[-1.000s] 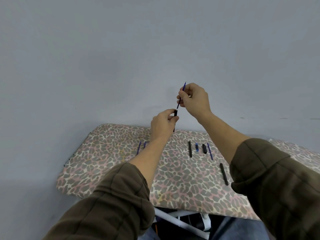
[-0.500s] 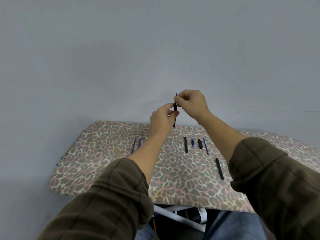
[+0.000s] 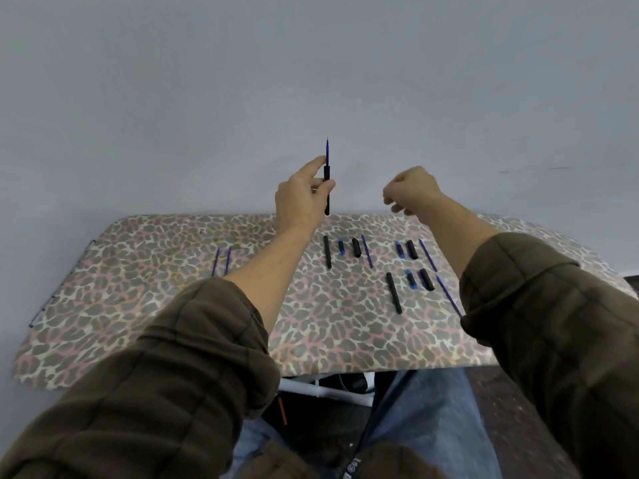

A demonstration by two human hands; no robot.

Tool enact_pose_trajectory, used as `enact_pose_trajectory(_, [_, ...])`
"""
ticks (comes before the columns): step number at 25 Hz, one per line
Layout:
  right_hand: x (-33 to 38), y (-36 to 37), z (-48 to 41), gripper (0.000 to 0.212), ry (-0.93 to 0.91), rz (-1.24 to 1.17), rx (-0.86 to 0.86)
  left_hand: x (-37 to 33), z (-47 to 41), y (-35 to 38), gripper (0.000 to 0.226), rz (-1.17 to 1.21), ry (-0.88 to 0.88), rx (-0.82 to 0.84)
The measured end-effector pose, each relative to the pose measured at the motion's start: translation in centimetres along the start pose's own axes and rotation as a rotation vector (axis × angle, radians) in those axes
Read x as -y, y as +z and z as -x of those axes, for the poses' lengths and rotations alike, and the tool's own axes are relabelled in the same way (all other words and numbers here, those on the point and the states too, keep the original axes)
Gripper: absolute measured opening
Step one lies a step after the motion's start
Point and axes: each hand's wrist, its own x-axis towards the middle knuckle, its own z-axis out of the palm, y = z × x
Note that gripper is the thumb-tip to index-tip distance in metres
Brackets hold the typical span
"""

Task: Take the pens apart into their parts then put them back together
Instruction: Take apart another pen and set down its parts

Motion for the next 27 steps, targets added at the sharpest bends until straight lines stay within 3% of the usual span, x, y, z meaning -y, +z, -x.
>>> enact_pose_trajectory(4, [-4.8, 0.8, -0.8, 0.014, 0.079, 0.284, 0.039, -0.4, 0.2, 2.3, 0.046, 0.013, 0.007, 0.045])
enact_pose_trajectory(13, [-7.4, 3.7, -1.4, 0.032, -0.012, 0.668, 0.081, 0.0, 0.1, 4.7, 0.046, -0.010, -0.003, 0.090])
enact_pose_trajectory(22, [-8.0, 5.4, -1.3, 0.012, 0.025, 0.685, -0.007, 0.8, -0.3, 4.0, 0.044, -0.012, -0.013, 0.066])
enact_pose_trajectory(27, [-6.3, 5.3, -1.7, 0.037, -0.008, 0.581, 0.015, 0.9, -0.3, 3.3, 0.044, -0.034, -0.020, 0.053])
